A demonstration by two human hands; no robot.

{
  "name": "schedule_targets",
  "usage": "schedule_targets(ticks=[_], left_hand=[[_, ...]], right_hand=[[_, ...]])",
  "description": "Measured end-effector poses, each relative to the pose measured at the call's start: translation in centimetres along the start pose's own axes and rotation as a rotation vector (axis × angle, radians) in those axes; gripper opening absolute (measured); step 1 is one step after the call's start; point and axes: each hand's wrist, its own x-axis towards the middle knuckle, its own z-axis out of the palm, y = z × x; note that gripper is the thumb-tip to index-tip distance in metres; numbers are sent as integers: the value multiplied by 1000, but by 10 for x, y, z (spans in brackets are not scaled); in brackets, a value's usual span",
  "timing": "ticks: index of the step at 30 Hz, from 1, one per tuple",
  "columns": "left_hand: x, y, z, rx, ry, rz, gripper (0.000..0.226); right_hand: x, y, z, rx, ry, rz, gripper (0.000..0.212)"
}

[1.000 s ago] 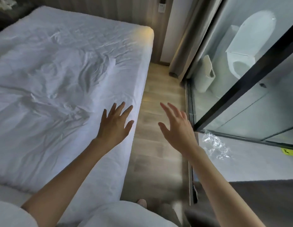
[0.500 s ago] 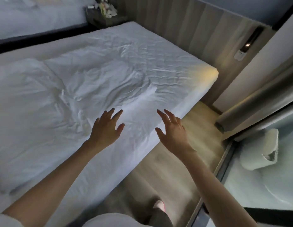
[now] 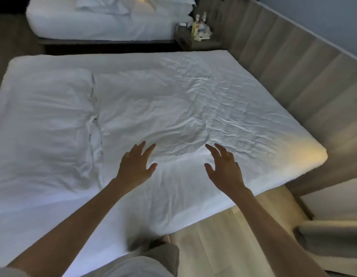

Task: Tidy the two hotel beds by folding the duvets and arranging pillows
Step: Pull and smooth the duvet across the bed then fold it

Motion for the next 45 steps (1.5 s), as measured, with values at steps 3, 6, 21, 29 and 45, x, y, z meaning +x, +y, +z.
schedule_targets(ticks=[3, 6, 21, 29, 45], left_hand=[[36, 3, 16, -10, -36, -79, 69], [67, 4, 29, -30, -37, -159, 69], [179, 20, 69, -61, 160, -530, 67], [229, 8, 48, -179, 240, -869, 69], [312, -211, 67, -314, 22, -1105, 108]], right_hand=[[46, 25, 9, -12, -60, -27, 60], [90, 46, 18, -44, -98, -78, 59], [311, 101, 67, -33, -334, -313, 54], [410, 88, 69, -74, -434, -402, 69], [518, -5, 186, 55, -597, -177, 118]])
